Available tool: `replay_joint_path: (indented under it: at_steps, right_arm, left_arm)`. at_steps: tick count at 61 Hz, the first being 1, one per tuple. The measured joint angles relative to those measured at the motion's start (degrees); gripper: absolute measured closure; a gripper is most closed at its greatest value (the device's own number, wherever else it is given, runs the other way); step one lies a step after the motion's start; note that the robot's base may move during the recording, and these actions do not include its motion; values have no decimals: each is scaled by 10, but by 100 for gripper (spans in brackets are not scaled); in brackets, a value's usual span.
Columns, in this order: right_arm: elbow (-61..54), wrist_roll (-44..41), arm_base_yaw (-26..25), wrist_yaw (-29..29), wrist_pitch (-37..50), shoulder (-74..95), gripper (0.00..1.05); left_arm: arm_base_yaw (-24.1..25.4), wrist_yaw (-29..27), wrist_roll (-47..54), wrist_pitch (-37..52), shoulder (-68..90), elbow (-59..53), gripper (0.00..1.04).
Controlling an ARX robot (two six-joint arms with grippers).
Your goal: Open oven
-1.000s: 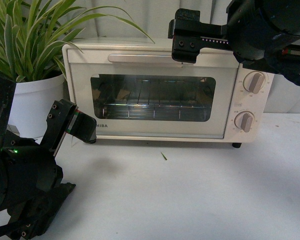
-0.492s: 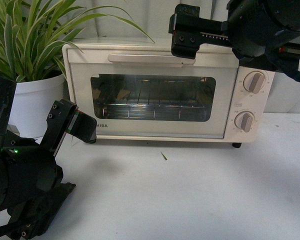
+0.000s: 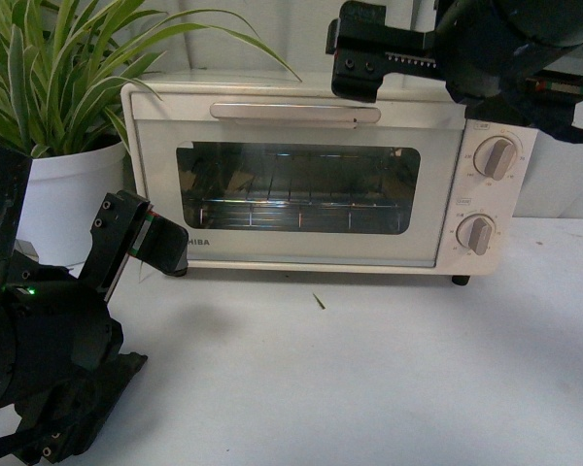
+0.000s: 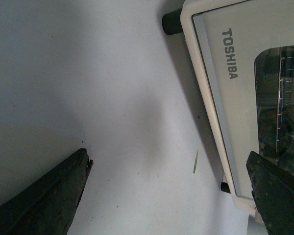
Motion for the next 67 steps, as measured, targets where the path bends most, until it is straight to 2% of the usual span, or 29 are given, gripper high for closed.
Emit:
replay_joint_path:
  at_steps: [11,26,43,67]
  right_arm:
    - [4,-11,1,13,-12,1,9]
    - [-2,-46,8,-1,-22,-5,9]
    - [-77,-68,16,-24,30,-43,9]
    - [-210,-50,21,-75,105,-107,9]
  left_arm:
    - [0,0,0,0,0,0,7]
    - [1,1,0,0,0,0,7]
    - [2,2,-2,1,-1,-2,7]
    - [5,3,-2,1,-3,-5,7]
